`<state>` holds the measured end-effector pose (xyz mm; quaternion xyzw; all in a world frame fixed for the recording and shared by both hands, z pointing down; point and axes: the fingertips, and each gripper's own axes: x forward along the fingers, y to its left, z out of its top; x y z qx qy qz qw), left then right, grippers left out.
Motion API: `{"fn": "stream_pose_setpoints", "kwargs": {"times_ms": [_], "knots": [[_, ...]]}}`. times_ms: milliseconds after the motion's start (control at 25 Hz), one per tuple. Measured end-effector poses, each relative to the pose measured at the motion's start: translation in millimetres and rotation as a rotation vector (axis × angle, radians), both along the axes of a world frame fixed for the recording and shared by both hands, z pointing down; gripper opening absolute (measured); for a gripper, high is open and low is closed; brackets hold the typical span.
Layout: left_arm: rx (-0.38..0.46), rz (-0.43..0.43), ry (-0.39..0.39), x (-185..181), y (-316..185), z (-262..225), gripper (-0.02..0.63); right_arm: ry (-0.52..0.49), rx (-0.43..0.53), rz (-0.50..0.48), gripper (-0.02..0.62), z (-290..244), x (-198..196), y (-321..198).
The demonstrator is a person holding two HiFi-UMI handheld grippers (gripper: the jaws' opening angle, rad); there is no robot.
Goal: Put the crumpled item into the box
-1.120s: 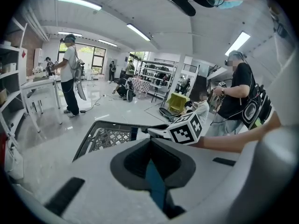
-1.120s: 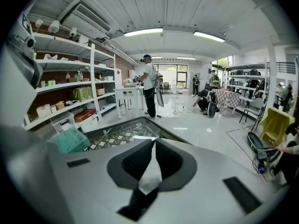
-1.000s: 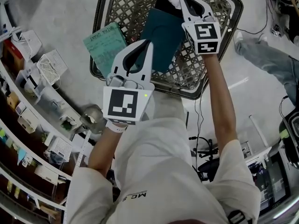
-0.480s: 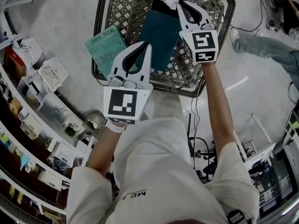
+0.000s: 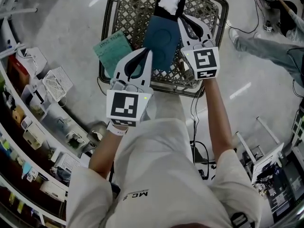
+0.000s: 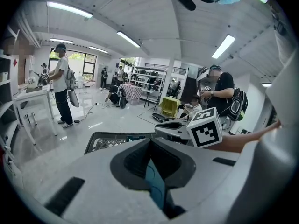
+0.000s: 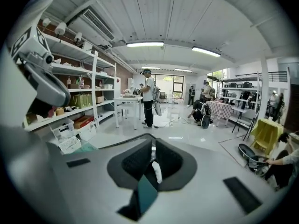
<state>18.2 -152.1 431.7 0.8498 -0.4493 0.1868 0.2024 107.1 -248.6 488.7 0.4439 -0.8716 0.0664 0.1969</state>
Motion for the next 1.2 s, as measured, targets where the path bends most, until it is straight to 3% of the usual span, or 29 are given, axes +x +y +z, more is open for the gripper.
{"fn": "stream_pose_setpoints", "kwargs": {"times_ms": [600, 1200], "knots": [[0.056, 0.014, 0.030, -27.5, 40.2, -58.2, 0.024, -0.039, 0.048, 0.098, 0.021, -100.2, 0.6, 81.5], [0.094, -0.012, 0.055, -54.1, 65.3, -92.6, 0.024, -0.049, 0.089, 0.171, 0.020, -159.7, 16.5, 154.4]]}}
